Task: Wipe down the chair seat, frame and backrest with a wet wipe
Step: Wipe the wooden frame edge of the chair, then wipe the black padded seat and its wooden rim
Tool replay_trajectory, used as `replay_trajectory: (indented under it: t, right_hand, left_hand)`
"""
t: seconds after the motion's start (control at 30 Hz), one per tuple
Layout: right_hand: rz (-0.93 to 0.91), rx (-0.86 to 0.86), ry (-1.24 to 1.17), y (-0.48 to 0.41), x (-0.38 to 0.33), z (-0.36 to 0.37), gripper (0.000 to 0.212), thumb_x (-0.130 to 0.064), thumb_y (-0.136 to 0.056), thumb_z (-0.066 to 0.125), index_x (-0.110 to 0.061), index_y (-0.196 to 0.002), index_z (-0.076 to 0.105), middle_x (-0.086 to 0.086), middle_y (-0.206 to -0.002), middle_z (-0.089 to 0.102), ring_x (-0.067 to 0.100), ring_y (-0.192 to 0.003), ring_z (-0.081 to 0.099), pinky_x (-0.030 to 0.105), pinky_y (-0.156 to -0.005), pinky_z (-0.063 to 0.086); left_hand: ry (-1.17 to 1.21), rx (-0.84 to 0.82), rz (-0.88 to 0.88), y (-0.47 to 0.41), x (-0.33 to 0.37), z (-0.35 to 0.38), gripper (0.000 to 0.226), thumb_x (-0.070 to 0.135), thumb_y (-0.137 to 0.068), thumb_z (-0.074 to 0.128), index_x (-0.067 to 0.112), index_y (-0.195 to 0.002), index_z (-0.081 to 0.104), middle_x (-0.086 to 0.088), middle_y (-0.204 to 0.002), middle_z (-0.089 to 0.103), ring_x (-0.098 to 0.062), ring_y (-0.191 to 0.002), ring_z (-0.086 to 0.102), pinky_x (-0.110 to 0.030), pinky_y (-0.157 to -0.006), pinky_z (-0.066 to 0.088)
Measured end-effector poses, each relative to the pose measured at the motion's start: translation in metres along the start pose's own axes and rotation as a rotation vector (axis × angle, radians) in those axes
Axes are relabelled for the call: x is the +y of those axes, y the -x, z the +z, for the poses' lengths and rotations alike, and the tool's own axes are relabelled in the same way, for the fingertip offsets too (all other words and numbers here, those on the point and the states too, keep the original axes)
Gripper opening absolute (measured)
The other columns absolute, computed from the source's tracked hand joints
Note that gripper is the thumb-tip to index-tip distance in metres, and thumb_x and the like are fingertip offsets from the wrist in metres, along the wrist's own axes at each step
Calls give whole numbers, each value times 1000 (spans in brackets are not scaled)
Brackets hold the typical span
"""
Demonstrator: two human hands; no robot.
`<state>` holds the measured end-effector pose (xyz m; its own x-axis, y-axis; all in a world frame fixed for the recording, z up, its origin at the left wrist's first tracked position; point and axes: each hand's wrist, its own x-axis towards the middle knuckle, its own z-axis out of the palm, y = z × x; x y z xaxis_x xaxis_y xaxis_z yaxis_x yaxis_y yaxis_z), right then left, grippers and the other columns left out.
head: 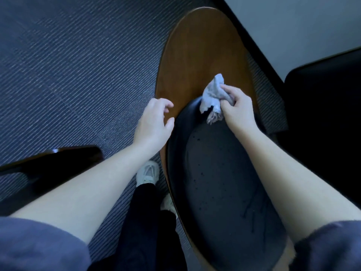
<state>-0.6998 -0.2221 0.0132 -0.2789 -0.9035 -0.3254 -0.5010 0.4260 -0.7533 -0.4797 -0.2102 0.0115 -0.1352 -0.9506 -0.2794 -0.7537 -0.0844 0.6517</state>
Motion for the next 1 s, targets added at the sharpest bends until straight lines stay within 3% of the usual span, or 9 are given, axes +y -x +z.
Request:
replay_trajectory:
  t: [0.07,0.2,0.33,0.43,0.6,0.7,0.8,0.87,1.0]
  right_hand:
    - [9,-57,-81,23,-7,-12,41,-3,-87,52,-27,-119,63,-13,-119,61,-3,-110,57,17,-96,46]
    - [-17,-107,-169,51,-18,-34,45,2,-84,56,-23,-121,62,-9,-122,62,4,-112,58,29,-98,48]
    - [-149,-27,-72,68,-29,-47,61,7,-80,58,-33,-126,51,-13,-121,54,2,-110,52,14,-86,44]
    - [-221,-5,80,73,-27,-56,72,6,-77,62,-28,-137,43,-5,-126,48,3,-104,50,20,-81,48]
    - [229,59,-271,78,-35,-65,55,-33,-89,64,-34,-139,41,-14,-127,52,2,-97,59,18,-83,48]
    - [413,-2,-423,74,-31,-75,19,-33,-94,56,-24,-106,68,-14,-98,68,2,-90,63,25,-80,48]
    - [428,-3,-429,74,-27,-78,15,-26,-89,62,-14,-86,69,-2,-88,69,10,-83,63,34,-79,52]
    - [438,25,-475,77,-26,-79,17,-28,-84,64,-12,-89,69,2,-90,70,13,-84,64,37,-82,52]
    - [454,14,-543,83,-24,-80,13,-20,-89,63,-10,-95,67,6,-91,71,15,-83,67,35,-79,53]
  left_hand:
    - [137,-154,-66,-9,17,-2,18,20,-93,58,22,-111,60,6,-111,58,-7,-89,58,-22,-83,46]
    - [533,-415,-368,-34,61,-9,29,36,-95,57,20,-119,57,2,-119,63,-9,-103,63,-30,-83,56]
    - [412,-488,-257,-44,97,-11,31,50,-90,60,24,-106,64,9,-103,65,-7,-94,62,-26,-78,53]
    - [418,-572,-268,-50,113,-5,28,35,-89,65,10,-103,65,-4,-98,68,-16,-91,67,-26,-70,57]
    - [468,-672,-267,-61,126,-5,14,7,-90,57,1,-101,64,-18,-101,70,-22,-92,71,-27,-70,59]
    - [476,-786,-214,-65,134,-8,20,5,-92,52,9,-103,68,-8,-99,73,-17,-93,71,-26,-72,58]
    - [447,-866,-214,-65,137,-5,25,4,-94,49,14,-110,66,-6,-104,72,-16,-95,71,-30,-80,59]
    - [366,-798,-138,-59,138,-1,26,7,-93,55,19,-115,59,0,-108,68,-13,-94,69,-25,-81,57]
    - [144,-590,348,-49,140,1,32,4,-86,64,27,-107,59,8,-108,50,-5,-85,58,-6,-71,44]
